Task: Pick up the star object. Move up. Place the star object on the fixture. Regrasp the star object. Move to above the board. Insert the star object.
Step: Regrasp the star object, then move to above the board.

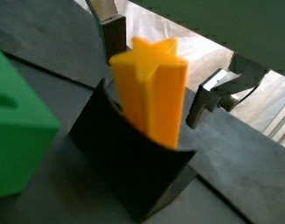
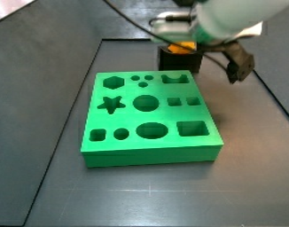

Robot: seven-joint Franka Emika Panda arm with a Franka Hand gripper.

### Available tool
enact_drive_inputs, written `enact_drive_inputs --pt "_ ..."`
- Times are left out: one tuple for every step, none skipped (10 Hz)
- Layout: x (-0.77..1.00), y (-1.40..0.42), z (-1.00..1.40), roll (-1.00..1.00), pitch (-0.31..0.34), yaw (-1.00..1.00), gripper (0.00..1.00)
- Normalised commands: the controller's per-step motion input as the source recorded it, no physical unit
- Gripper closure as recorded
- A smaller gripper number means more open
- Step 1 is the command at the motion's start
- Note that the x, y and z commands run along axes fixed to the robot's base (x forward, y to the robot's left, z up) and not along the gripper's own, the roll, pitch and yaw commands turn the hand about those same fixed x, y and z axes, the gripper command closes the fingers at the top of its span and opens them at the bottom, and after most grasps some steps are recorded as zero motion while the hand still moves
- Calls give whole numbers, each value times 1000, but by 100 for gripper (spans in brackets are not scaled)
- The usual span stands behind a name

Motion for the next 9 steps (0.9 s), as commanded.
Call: enact_drive_inputs --pt "0 0 0 0 0 0 100" --pt "129 254 1000 -66 -246 -190 100" --pt "126 252 1000 -73 -241 -199 100" --pt "111 242 1000 -78 -217 -224 100" --pt "93 231 1000 -74 -185 -243 100" --pt "80 229 1000 -73 -130 -254 100" --pt "68 222 1000 -71 -67 -247 100" --pt "61 217 1000 -71 -36 -237 100" --pt "46 207 1000 -77 19 -202 100"
